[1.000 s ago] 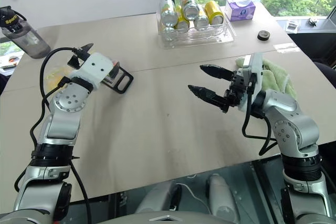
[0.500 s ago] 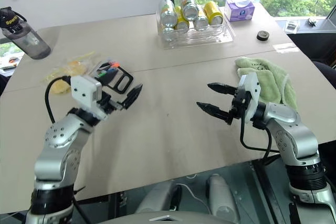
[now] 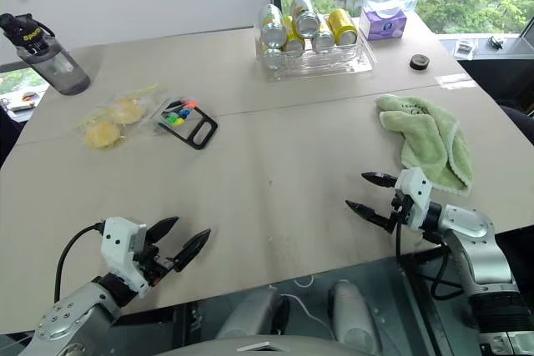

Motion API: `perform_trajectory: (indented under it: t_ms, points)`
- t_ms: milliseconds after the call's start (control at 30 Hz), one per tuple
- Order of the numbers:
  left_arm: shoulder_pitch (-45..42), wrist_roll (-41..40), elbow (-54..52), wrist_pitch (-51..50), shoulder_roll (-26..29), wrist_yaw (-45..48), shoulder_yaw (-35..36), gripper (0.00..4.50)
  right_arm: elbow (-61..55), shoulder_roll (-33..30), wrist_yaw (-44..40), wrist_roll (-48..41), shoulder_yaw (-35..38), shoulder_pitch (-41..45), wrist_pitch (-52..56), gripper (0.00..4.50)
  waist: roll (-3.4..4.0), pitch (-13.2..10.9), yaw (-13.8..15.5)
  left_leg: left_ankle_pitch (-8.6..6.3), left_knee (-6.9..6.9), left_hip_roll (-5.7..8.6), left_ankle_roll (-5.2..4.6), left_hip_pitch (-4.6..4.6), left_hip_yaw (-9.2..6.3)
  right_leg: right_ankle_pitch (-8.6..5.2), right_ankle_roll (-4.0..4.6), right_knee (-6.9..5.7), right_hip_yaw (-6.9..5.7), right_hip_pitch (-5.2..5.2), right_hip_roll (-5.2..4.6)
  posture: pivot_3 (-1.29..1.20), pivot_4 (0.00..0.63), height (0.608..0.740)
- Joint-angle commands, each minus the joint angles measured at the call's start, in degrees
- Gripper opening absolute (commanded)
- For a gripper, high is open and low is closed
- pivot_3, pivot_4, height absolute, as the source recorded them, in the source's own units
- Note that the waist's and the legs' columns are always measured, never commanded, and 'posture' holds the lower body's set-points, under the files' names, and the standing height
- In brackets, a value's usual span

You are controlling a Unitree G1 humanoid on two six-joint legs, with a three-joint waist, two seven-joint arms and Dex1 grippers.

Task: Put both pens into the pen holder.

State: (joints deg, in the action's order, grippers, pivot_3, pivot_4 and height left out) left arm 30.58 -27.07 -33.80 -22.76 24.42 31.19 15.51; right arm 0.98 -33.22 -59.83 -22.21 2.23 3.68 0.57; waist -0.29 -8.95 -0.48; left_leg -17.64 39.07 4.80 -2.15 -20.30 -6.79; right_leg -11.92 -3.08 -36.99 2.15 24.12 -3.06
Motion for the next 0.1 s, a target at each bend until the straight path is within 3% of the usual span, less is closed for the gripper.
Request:
perform_trajectory:
  t_ms: [33,100]
  points:
    - [-0.03,0.89,-0.76,2.11,0.33,0.37,0.05,4.46,-0.26,0.13,-0.29,-0.29,1.04,0.93,-1.65,3.92,0.00,0.00,0.00,0.00,-0.01,0.00,0.00,0.00,0.01,0.00,0.00,0.02,0.00,0.00,0.00,0.00,0.150,0.739]
    - [-0.64,1.13,-0.58,2.36,0.55,0.27,0.17,4.46,0.10,0.16,-0.47,-0.40,0.98,0.88,-1.69,3.92,0.00,0.00,0.01,0.01,-0.04,-0.01,0.02,0.00,0.00,0.00,0.00,0.09,0.02,0.00,0.00,0.00,0.150,0.739]
